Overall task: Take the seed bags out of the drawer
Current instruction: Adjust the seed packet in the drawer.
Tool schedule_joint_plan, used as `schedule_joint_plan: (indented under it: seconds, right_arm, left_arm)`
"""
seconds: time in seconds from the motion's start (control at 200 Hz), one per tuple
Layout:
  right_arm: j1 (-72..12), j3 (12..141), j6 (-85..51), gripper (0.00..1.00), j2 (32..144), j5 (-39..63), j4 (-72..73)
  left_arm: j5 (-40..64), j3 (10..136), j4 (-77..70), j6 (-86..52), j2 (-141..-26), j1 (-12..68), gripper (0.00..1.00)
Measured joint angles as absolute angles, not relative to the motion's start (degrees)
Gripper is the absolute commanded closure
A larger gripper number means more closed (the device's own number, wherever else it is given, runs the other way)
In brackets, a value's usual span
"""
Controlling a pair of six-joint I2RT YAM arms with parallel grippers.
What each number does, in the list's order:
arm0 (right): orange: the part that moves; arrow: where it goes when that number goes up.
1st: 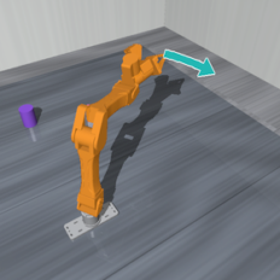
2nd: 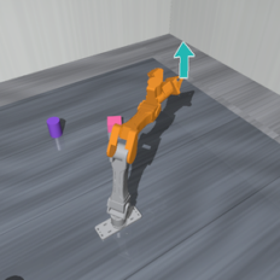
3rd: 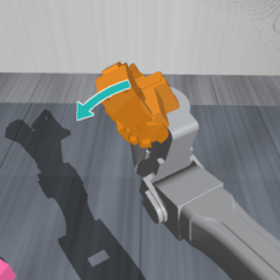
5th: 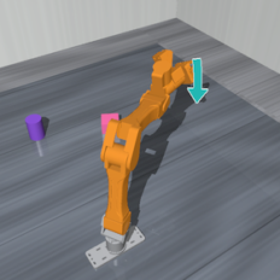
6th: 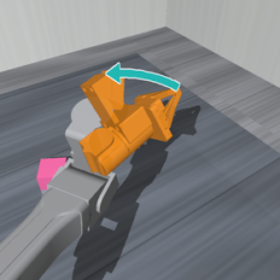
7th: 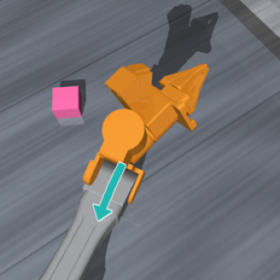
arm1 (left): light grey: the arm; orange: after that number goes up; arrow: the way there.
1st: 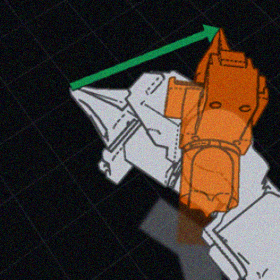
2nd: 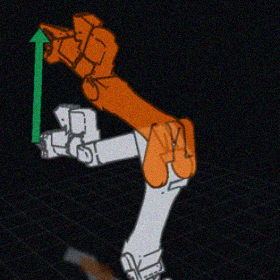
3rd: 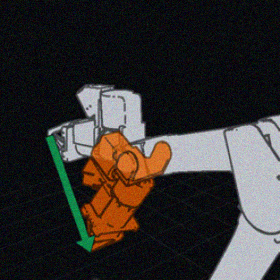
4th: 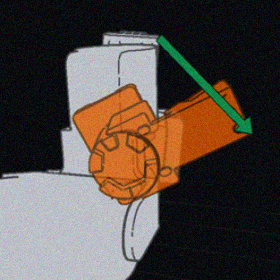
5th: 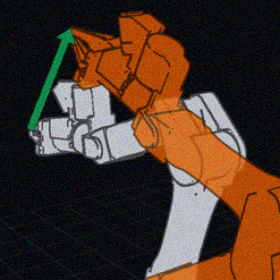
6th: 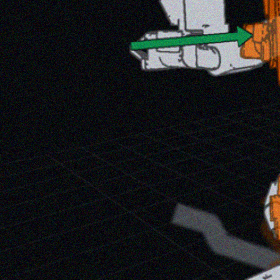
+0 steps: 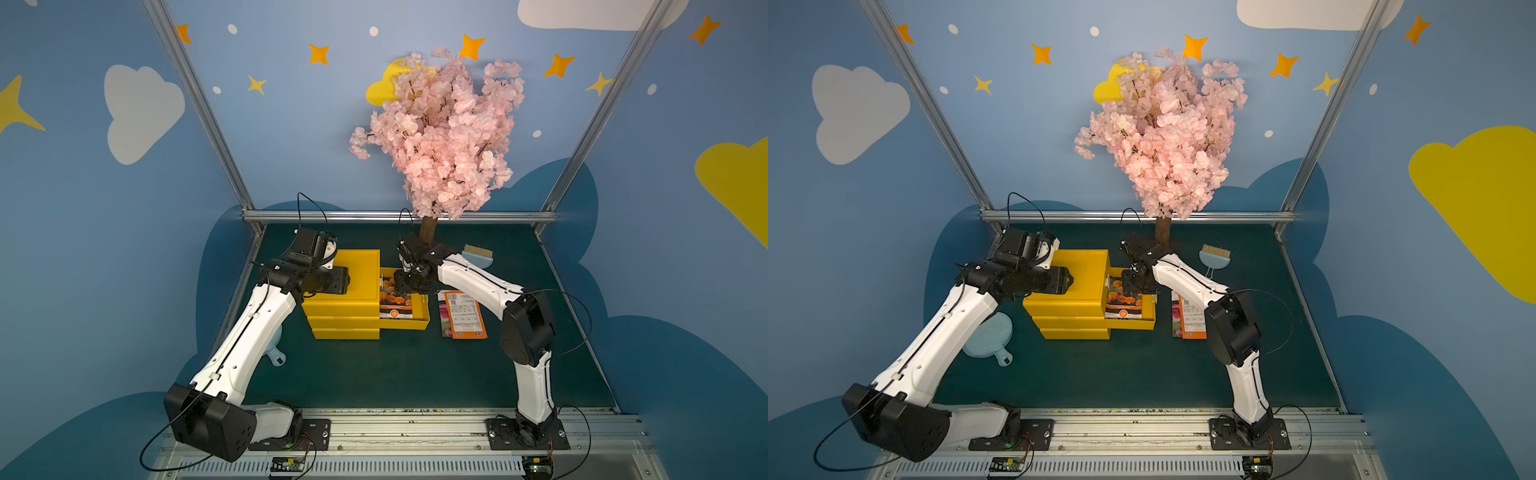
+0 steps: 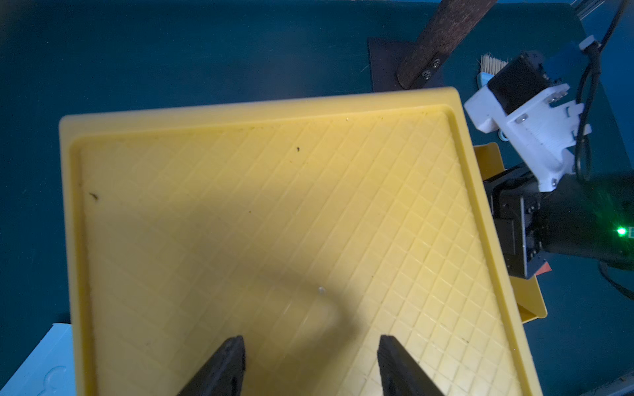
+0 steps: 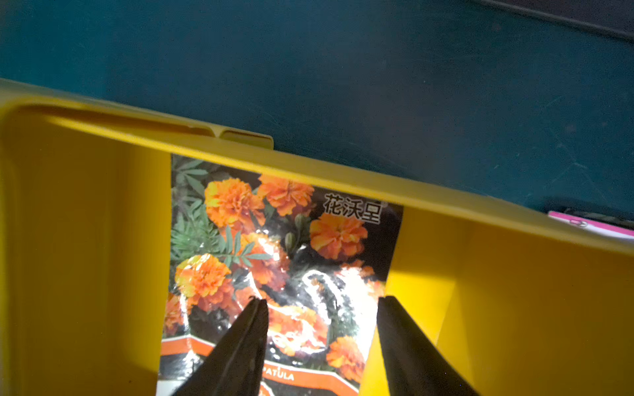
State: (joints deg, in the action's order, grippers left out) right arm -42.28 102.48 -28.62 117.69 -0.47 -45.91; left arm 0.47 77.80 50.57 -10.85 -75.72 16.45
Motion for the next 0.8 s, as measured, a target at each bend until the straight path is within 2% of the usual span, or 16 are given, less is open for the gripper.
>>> schedule_joint_plan:
  seconds: [0.225,0.39,0.796]
  right_arm:
    - [-42.48,105.25,-28.75,0.43,120.11,-1.72,-47.79]
    - [-42.50,106.59,-28.82,0.47,122.06,-0.73,-48.34]
    - [-42.48,106.48,-31.75,0.51,122.43,8.78,-44.25]
  left_arm:
    - [0.47,77.76,50.50,-10.81,-75.72,16.45,0.34]
    - [0.47,77.73,50.50,-10.81,-75.68,16.45,0.34]
    - [0.45,77.43,50.22,-10.70,-75.42,16.45,0.34]
